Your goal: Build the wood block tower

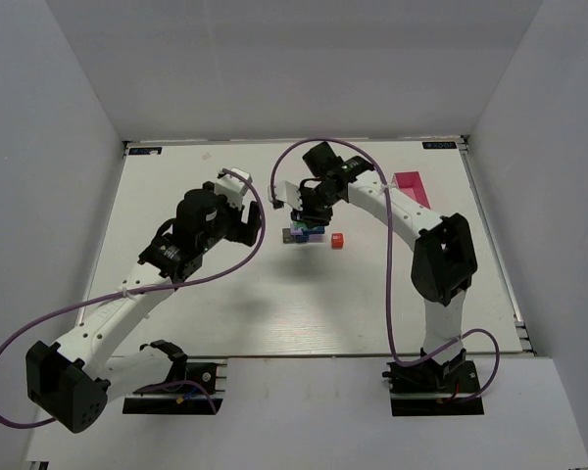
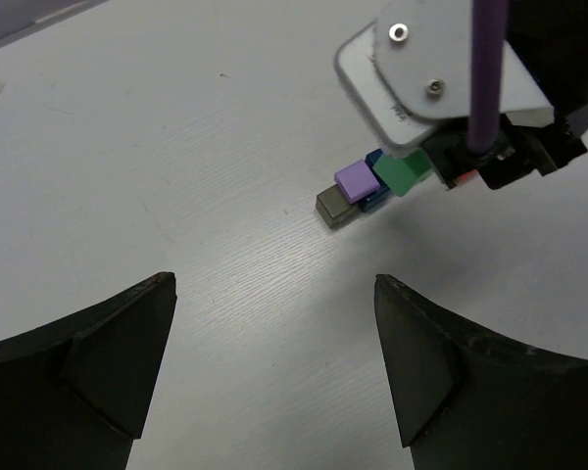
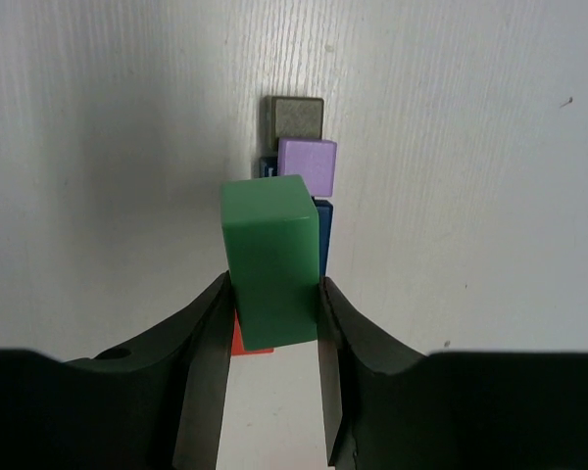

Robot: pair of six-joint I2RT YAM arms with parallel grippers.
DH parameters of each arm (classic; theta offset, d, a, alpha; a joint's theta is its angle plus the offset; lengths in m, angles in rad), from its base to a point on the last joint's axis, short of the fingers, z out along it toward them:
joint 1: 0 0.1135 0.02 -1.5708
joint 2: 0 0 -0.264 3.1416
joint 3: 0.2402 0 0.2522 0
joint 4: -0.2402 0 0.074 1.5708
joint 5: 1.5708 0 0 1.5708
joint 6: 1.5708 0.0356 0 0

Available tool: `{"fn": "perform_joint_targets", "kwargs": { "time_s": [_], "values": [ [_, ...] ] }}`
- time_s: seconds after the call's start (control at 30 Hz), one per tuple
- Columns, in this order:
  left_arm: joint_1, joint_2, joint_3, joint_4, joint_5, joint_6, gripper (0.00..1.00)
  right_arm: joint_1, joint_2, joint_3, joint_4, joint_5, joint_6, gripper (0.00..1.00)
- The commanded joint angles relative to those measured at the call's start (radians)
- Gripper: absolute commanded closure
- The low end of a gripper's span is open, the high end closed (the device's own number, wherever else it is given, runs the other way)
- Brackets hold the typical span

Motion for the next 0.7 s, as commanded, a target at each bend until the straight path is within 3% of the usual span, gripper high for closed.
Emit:
{"fn": "perform_joint_targets", "kwargs": {
  "time_s": [0.0, 0.37, 0.67],
  "values": [
    [0.004, -0.028, -0.014, -0.014, -0.122, -0.043, 0.07, 0.001, 0.01, 0.058, -0.04, 0.036, -0.03, 1.0],
    [0.004, -0.037, -0.005, -0.042, -0.359, -0.155, 0.04, 0.01, 0.092, 0.114, -0.039, 0.089, -0.008, 1.0],
    [0.004, -0.077, -0.005, -0.042, -0.417, -0.167, 0.01, 0.017, 0.133, 0.162, -0.054, 0.104, 0.043, 1.0]
  ]
}}
